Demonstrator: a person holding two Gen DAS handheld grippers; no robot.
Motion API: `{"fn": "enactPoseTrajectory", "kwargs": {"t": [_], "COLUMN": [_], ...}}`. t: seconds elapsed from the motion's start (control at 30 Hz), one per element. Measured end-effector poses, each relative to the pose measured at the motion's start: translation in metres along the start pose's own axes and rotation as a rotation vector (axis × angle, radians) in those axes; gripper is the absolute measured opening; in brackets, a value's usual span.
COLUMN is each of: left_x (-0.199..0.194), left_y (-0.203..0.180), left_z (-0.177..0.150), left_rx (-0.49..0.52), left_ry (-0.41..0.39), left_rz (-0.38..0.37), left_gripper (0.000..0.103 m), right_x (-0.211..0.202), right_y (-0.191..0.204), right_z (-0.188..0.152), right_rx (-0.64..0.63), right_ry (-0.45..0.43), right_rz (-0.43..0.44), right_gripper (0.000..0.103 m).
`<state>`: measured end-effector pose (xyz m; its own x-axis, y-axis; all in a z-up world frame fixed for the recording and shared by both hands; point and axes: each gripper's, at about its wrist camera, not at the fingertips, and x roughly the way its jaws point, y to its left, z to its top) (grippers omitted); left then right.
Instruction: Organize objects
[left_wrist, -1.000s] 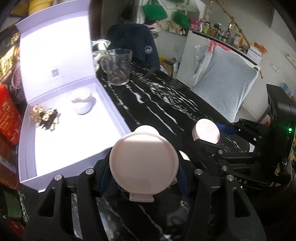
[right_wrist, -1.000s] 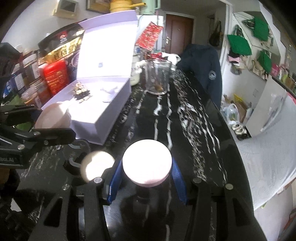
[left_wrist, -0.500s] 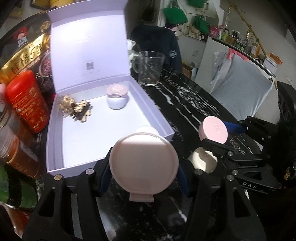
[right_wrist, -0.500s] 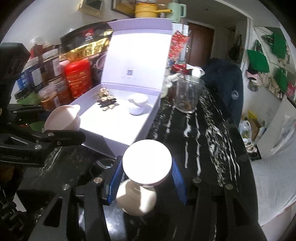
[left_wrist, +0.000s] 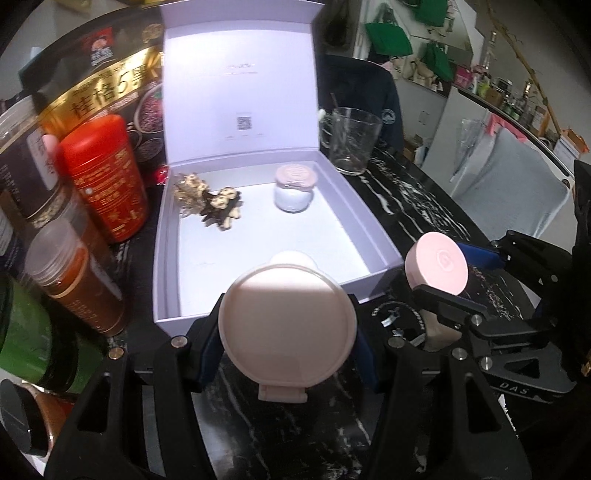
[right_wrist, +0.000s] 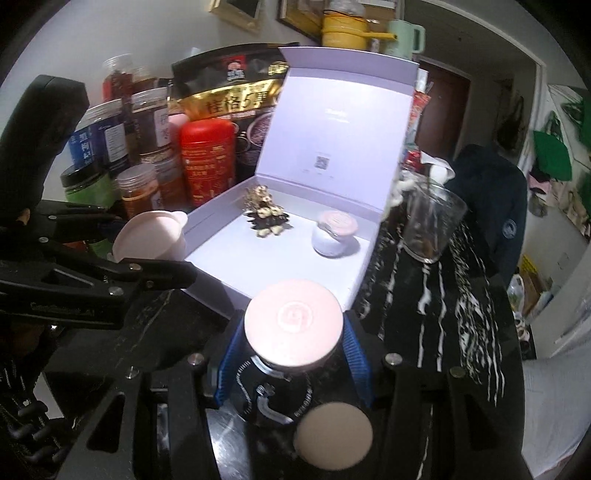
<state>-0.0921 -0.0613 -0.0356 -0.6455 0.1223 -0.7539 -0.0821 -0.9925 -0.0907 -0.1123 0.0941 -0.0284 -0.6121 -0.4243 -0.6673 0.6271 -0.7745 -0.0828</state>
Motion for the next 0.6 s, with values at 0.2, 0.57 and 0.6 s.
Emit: {"fn": "enactPoseTrajectory", "kwargs": {"t": [0.2, 0.57, 0.6], "left_x": [-0.002, 0.007, 0.009], "left_y": [0.014, 0.029, 0.030], "left_z": [0.002, 0.011, 0.013], "left_rx": [-0.021, -0.024, -0.023], "left_ry": [0.001, 0.011, 0.012], "left_rz": [0.030, 0.037, 0.036], "left_gripper": [0.057, 0.057, 0.057], "right_x": [0.006, 0.021, 0.023], "right_y": [0.010, 0.014, 0.014], "right_z": [0.010, 0.027, 0.028], "right_rx": [-0.032, -0.054, -0.054], "right_ry": [-0.006, 0.000, 0.001], "right_rz": [0.026, 0.035, 0.035], "right_gripper": [0.052, 0.052, 0.052]}}
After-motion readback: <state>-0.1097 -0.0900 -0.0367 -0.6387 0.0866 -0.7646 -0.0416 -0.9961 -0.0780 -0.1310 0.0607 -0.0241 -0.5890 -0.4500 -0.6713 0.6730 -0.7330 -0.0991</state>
